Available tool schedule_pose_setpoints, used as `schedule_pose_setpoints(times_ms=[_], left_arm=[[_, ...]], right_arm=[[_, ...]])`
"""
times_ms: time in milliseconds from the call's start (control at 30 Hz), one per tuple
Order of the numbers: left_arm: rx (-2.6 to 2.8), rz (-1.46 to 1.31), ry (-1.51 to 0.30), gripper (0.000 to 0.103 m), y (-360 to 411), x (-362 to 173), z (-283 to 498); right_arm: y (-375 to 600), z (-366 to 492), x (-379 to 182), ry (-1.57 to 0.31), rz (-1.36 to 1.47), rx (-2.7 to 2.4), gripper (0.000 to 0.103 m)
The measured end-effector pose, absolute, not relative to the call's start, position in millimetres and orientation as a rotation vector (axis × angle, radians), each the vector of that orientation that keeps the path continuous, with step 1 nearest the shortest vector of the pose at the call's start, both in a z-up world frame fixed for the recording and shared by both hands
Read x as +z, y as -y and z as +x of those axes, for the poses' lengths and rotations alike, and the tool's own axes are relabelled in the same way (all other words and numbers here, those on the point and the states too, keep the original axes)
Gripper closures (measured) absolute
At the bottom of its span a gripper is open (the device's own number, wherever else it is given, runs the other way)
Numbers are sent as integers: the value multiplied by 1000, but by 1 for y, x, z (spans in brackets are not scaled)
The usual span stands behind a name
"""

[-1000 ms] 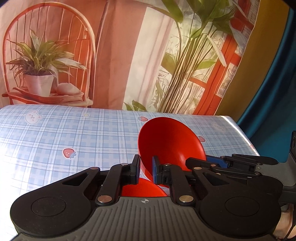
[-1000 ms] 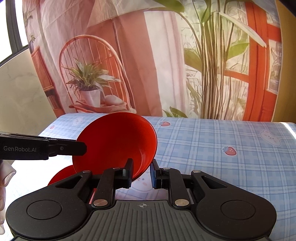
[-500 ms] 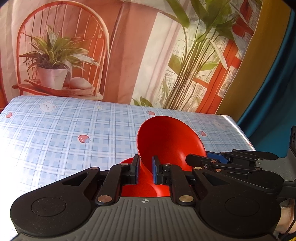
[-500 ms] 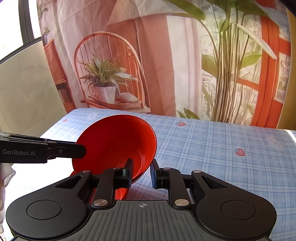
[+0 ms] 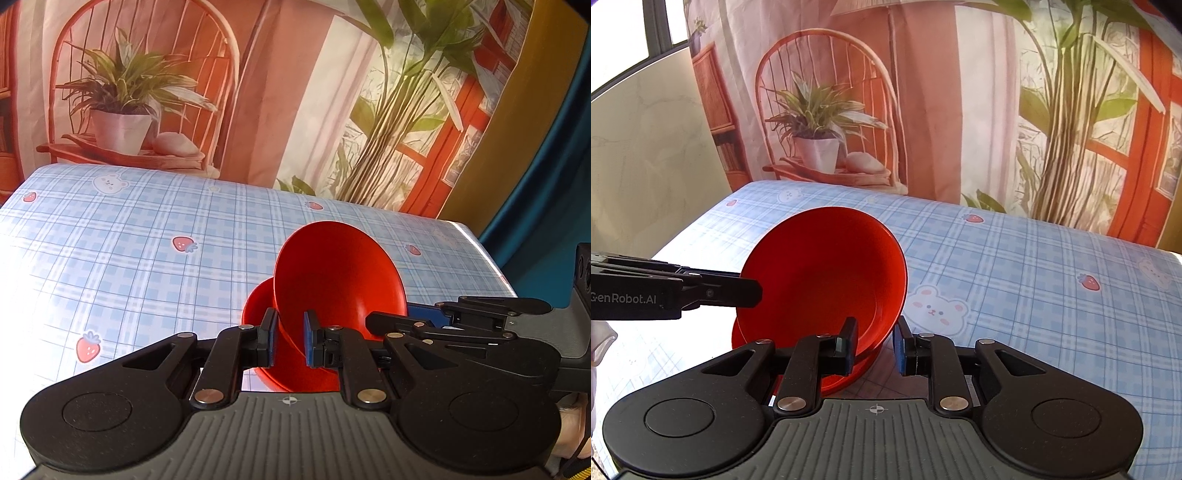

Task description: Organize plates and bowls

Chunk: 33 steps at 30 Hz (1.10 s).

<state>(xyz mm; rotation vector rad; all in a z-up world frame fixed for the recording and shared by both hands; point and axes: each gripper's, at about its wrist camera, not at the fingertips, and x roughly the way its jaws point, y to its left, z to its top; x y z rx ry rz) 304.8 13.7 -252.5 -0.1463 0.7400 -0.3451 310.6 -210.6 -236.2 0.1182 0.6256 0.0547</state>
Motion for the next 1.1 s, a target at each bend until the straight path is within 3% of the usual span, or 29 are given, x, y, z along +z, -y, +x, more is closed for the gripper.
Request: schedule_pose_setpoints(times_ms=[1100], left_arm=[[-295,-244,-790,88,-38,-271,300]], right_arm=[[200,318,-251,-696,94,98,79]])
